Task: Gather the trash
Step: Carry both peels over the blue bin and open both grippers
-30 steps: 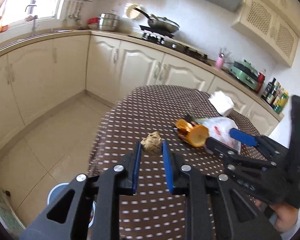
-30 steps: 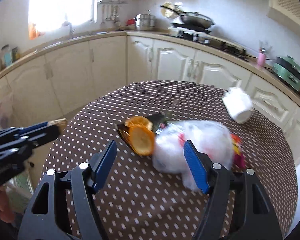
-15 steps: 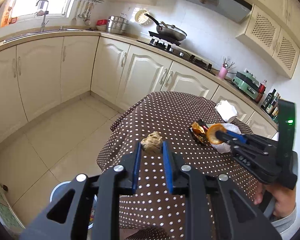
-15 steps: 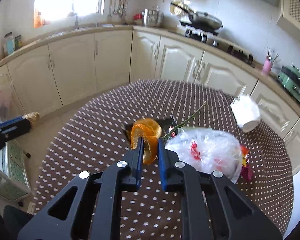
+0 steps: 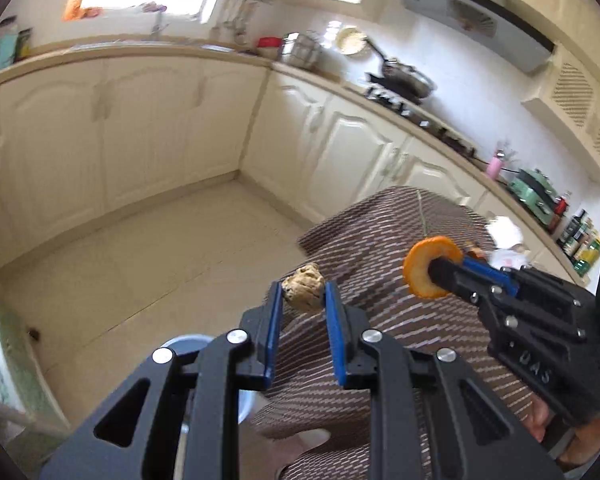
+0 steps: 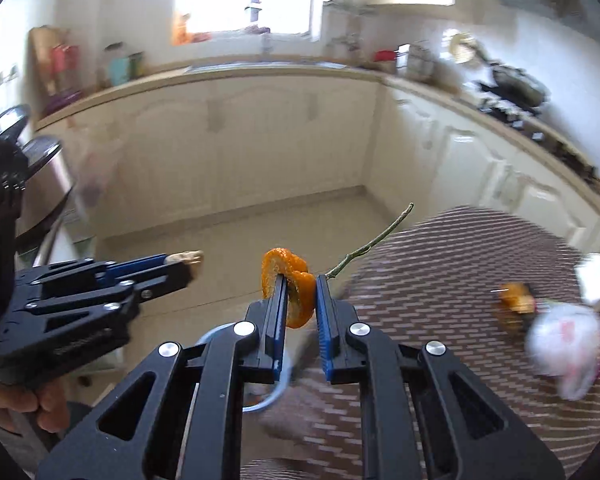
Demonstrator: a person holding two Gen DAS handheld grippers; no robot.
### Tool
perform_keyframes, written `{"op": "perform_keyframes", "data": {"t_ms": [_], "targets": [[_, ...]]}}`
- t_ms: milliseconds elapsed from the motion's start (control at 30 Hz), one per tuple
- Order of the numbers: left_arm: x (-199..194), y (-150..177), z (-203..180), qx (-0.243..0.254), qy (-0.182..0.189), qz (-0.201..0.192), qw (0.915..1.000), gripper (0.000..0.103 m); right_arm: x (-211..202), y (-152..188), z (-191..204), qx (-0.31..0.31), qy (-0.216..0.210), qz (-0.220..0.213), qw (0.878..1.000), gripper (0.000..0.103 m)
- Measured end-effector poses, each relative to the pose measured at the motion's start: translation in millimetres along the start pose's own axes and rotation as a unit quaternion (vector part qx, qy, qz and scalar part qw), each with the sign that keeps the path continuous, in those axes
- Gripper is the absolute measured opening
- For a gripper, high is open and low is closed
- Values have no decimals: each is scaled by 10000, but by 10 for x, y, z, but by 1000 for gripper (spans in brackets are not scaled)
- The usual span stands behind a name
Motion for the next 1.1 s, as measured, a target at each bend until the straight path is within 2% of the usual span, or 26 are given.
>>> {"op": "perform_keyframes", "data": {"t_ms": [200, 367, 500, 533, 600, 633, 867, 1100], "targets": [[47, 326, 610, -403, -351, 323, 9980, 21, 528, 210, 578, -199, -445, 501, 9976, 13], [253, 437, 902, -627, -399, 544, 9957, 21, 906, 354, 733, -257, -459, 818, 9953, 13], [429, 388, 947, -723, -377, 536, 9952, 23, 1095, 415, 693, -268, -352, 984, 9942, 13], [485, 364, 951, -734, -359, 544, 9952, 26, 1138, 425, 668, -265, -321, 1018, 9939, 13], [580, 343, 935, -781, -350, 585, 9946, 55, 1205, 456, 635, -239, -276, 1066, 9936, 13], [610, 337, 931, -793, -419, 568, 9943, 58, 1245, 466, 610, -213, -261, 1109, 9933, 13], [715, 455, 958, -785, -532, 736, 9928, 58, 1362, 552, 587, -188, -268, 1223, 9920, 13], [634, 476, 1013, -840, -661, 694, 9918, 58, 1403, 513, 595, -156, -328, 1226, 9918, 13]]}}
Point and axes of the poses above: each gripper's, at about its wrist camera, not at the fingertips, and x roughly the way its jaws point, z to its left, y to its underside, the point moved 2 cm from there along x, roughly the way its jaws point, and after that the axes turned 8 degrees about x, right-handed, at the moved point
